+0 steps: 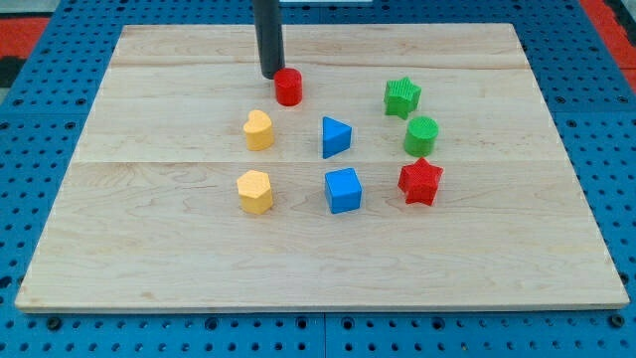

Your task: Move your arm a bit up

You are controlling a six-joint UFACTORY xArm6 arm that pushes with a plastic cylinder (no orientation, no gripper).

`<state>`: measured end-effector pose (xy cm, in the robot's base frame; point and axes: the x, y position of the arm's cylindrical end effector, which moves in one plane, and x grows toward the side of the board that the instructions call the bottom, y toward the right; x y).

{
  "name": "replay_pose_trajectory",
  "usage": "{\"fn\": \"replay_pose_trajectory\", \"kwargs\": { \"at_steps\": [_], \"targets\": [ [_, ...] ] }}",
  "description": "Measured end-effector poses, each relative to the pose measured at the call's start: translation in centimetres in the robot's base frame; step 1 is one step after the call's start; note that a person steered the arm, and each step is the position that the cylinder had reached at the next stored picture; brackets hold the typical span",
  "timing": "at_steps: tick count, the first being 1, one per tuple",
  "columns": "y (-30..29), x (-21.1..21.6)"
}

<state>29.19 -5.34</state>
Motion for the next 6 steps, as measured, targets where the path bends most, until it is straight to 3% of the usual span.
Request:
{"fn": "replay_pose_trajectory", "kwargs": {
  "at_steps": [2,4,6],
  "targets": [
    [4.1,0.4],
    [4.6,-0.5],
    [4.6,-6.3]
  ]
}}
